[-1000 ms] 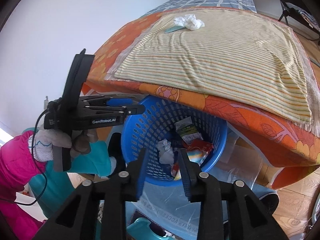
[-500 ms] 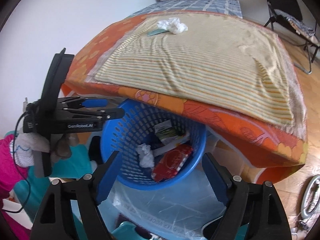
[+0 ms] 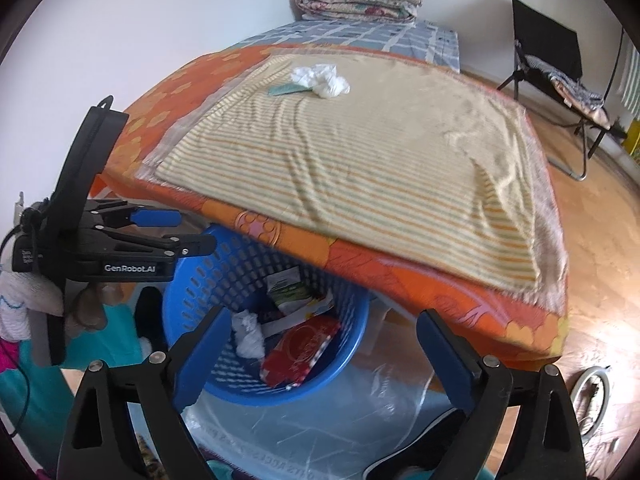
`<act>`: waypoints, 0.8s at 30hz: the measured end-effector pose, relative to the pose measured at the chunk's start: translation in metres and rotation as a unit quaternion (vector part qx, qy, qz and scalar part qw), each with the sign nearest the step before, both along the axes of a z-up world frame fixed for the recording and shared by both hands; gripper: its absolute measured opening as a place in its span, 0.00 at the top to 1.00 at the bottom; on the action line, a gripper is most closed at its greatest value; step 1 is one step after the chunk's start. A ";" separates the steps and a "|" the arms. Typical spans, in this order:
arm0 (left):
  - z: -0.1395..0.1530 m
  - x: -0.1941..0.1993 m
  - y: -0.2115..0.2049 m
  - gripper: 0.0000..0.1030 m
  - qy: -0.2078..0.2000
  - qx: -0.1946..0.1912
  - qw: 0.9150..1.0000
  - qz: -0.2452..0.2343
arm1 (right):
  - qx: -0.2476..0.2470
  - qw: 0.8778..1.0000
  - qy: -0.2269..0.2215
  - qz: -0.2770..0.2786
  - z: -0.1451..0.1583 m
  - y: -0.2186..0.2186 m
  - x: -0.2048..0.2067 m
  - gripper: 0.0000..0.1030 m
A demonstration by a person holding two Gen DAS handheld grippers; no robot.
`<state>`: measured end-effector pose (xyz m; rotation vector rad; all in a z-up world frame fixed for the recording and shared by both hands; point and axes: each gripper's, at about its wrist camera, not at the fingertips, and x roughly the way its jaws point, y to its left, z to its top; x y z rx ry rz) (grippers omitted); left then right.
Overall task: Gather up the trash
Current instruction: 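Move both tools back over the teal packet and white tissue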
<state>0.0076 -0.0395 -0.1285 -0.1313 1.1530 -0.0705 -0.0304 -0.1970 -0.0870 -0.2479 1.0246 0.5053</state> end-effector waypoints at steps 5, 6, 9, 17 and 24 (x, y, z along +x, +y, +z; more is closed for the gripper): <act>0.013 0.016 0.012 0.32 -0.009 -0.011 1.000 0.011 | -0.013 1.000 -0.024 -0.007 0.010 0.005 0.009 0.00; 0.016 0.019 0.015 0.32 -0.012 -0.011 1.000 0.013 | -0.014 0.999 -0.029 -0.008 0.012 0.006 0.012 0.00; 0.025 0.030 0.020 0.32 -0.021 -0.006 1.000 0.011 | -0.014 0.999 -0.036 -0.009 0.017 0.008 0.021 0.00; 0.047 0.062 0.047 0.32 -0.052 -0.019 0.998 0.005 | 0.027 0.998 -0.050 0.005 0.032 0.018 0.058 0.00; 0.061 0.097 0.068 0.32 -0.098 0.013 0.994 -0.035 | 0.057 0.997 -0.054 0.006 0.044 0.034 0.113 0.00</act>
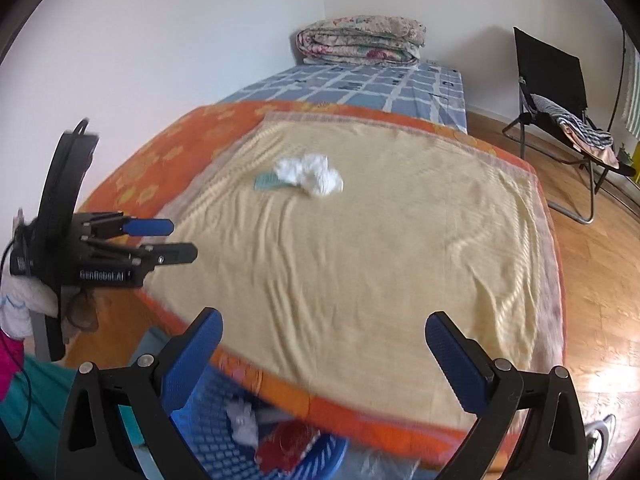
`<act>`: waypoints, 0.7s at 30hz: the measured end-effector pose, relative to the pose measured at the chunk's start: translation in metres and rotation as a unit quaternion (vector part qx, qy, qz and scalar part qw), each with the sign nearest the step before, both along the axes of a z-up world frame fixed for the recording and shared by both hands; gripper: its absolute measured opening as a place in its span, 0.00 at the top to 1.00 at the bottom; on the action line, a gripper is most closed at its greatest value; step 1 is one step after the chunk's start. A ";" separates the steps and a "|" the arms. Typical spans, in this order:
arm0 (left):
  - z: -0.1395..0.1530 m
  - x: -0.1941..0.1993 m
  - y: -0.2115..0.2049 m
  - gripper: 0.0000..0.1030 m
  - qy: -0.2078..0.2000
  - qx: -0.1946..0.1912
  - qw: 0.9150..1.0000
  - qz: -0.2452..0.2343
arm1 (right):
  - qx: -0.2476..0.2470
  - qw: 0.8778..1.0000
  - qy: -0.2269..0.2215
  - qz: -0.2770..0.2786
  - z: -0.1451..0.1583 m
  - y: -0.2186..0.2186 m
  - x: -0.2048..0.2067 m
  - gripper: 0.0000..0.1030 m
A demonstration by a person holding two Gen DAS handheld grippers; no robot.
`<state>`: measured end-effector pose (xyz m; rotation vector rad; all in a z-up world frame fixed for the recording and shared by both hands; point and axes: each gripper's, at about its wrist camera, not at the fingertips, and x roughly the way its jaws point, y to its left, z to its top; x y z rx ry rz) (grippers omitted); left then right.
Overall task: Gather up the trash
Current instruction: 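Move both tools back over the teal packet and white tissue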
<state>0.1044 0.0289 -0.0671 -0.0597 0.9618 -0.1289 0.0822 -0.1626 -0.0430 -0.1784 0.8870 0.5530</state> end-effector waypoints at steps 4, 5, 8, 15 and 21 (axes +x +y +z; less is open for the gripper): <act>0.001 0.021 0.013 0.32 -0.008 0.005 1.000 -0.012 | 0.001 1.000 -0.001 0.009 -0.003 0.019 0.039 0.00; 0.000 0.027 0.017 0.32 -0.009 0.003 1.000 -0.012 | -0.001 1.000 -0.002 0.012 -0.005 0.027 0.051 0.00; -0.002 0.042 0.028 0.32 -0.013 -0.013 1.000 -0.009 | -0.004 1.000 0.000 0.013 -0.013 0.044 0.080 0.01; -0.014 0.084 0.032 0.32 -0.013 0.010 1.000 -0.026 | 0.016 0.999 0.043 0.000 -0.047 0.074 0.151 0.03; -0.039 0.120 0.034 0.38 0.002 0.026 0.999 -0.042 | 0.029 0.997 0.076 -0.007 -0.079 0.090 0.190 0.08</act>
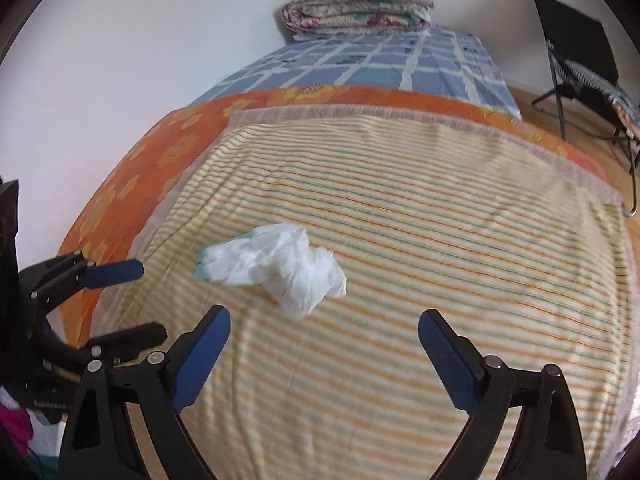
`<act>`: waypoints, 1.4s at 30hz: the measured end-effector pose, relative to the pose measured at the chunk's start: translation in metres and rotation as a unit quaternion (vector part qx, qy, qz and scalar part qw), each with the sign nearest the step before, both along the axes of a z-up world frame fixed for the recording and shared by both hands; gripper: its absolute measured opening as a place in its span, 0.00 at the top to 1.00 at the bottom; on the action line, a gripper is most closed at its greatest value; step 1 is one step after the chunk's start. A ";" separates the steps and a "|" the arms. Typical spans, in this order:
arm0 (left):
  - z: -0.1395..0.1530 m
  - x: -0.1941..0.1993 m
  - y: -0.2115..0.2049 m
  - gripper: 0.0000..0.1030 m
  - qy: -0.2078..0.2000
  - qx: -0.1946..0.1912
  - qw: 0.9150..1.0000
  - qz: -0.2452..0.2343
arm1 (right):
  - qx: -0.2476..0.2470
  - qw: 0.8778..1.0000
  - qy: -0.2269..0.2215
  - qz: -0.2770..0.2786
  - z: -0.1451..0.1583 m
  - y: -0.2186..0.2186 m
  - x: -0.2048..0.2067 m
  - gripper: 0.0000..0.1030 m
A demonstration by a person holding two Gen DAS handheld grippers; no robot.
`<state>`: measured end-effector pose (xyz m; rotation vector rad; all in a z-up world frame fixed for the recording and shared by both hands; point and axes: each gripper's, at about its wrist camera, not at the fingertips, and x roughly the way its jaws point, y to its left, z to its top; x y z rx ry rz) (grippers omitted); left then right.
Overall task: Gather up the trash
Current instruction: 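Move both tools back over the teal packet and white tissue, then grasp the teal packet with the left tool while the right tool grasps the white tissue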
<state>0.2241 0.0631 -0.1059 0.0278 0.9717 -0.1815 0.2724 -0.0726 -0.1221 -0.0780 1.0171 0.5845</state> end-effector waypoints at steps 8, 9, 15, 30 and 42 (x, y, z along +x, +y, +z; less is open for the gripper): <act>-0.016 0.036 0.005 0.38 0.007 0.002 1.000 -0.017 | 0.052 0.997 0.047 -0.018 -0.032 0.005 0.031 0.13; -0.017 0.038 0.005 0.38 0.009 0.007 1.000 -0.021 | 0.054 0.997 0.043 -0.016 -0.032 0.006 0.031 0.14; -0.024 0.056 -0.002 0.38 0.019 0.040 0.998 -0.045 | 0.058 0.997 0.046 0.003 -0.030 0.007 0.034 0.62; -0.039 0.083 -0.020 0.85 0.032 0.046 0.998 -0.039 | 0.104 0.993 0.059 -0.003 -0.027 -0.011 0.042 0.54; -0.035 0.071 -0.010 0.95 0.026 0.012 1.000 0.005 | 0.115 0.990 0.076 0.001 -0.033 -0.003 0.040 0.83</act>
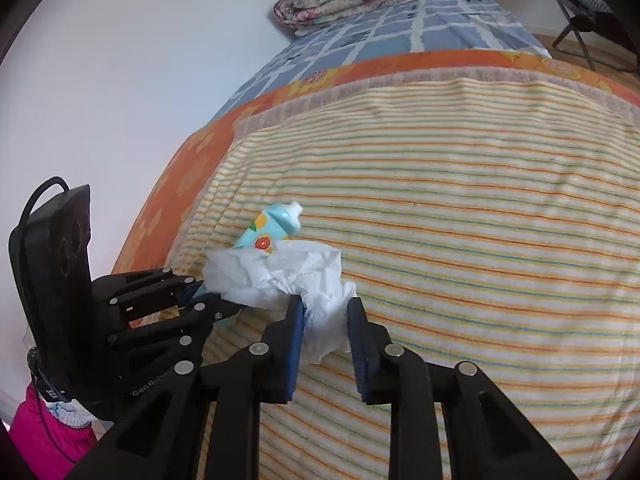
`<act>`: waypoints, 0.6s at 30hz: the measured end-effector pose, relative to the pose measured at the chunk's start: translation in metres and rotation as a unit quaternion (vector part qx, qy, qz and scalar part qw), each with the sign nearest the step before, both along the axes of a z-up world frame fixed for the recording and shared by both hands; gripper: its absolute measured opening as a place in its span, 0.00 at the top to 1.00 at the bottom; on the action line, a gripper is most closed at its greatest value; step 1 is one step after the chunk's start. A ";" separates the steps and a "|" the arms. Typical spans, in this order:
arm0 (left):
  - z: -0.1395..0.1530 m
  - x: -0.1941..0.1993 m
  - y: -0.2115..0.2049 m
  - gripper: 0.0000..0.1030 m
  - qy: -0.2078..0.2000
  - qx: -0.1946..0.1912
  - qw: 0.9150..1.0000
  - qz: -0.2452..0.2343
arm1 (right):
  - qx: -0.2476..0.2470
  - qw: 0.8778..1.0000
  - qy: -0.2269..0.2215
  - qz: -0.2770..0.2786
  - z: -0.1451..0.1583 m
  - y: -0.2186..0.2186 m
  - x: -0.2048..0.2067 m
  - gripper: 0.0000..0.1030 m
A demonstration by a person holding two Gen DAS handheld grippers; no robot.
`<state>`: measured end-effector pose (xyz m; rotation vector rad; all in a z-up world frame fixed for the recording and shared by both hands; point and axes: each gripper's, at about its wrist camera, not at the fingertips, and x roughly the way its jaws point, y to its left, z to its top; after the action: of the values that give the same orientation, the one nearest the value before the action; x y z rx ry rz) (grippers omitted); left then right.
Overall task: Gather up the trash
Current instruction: 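Grasp the teal packet with the left tool while the right tool grasps the white tissue, then lift the teal packet and tissue and carry both over the basket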
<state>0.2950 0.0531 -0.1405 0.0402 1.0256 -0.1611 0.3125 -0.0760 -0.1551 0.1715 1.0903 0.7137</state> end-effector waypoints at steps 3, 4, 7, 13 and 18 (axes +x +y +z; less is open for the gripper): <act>0.003 -0.010 0.006 0.96 0.000 -0.007 1.000 0.015 | -0.009 1.000 -0.008 -0.004 0.005 -0.001 -0.005 0.86; 0.004 -0.013 0.008 0.96 -0.001 -0.013 1.000 0.018 | -0.012 1.000 -0.012 -0.006 0.009 -0.003 -0.008 0.86; 0.012 -0.029 0.013 0.96 -0.007 -0.027 0.999 0.030 | -0.018 0.999 -0.026 -0.011 0.021 -0.009 -0.016 0.86; 0.038 -0.062 0.012 0.96 -0.018 -0.036 0.999 0.031 | -0.035 0.998 -0.052 -0.007 0.051 -0.016 -0.039 0.86; 0.063 -0.091 0.006 0.96 -0.029 -0.047 0.998 0.027 | -0.048 0.996 -0.072 -0.002 0.078 -0.027 -0.066 0.86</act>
<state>0.2037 0.0586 -0.0777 -0.0676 0.9584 -0.1589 0.2463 -0.1027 -0.0775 0.0393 0.9832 0.6593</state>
